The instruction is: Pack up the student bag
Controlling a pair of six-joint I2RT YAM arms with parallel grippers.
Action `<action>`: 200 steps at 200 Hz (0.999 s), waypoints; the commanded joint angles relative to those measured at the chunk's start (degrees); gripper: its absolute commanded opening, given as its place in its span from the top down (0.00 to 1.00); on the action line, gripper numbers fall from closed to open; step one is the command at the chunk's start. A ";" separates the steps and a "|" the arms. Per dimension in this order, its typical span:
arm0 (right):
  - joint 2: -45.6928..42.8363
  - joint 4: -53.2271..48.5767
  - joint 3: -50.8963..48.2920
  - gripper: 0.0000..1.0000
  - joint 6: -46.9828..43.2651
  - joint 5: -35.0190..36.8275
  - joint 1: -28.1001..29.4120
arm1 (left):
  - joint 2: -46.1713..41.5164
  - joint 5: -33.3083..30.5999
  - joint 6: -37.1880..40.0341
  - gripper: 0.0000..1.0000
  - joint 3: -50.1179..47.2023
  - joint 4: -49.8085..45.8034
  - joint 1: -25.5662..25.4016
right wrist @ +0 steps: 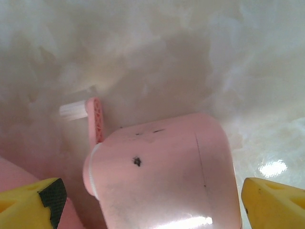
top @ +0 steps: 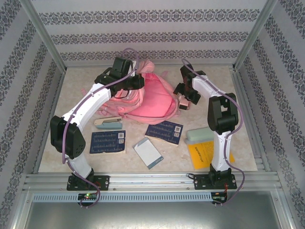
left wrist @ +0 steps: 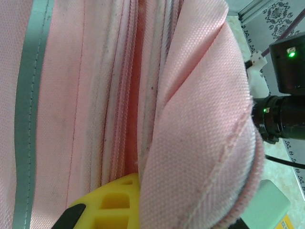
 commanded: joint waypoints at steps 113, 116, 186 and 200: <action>-8.79 12.19 -12.46 0.15 -25.72 -9.66 -2.49 | -1.90 3.53 -3.25 1.00 0.91 5.64 4.52; -8.79 12.10 -12.51 0.15 -26.05 -9.87 -2.49 | -1.91 3.50 -3.21 1.00 0.87 5.65 4.52; -7.92 9.99 -14.31 0.25 -27.55 -4.66 -2.67 | -1.92 3.71 -3.55 1.00 0.86 5.74 4.81; -7.65 9.85 -14.68 0.26 -27.55 -4.38 -2.67 | -1.90 3.81 -3.64 1.00 0.84 5.76 4.95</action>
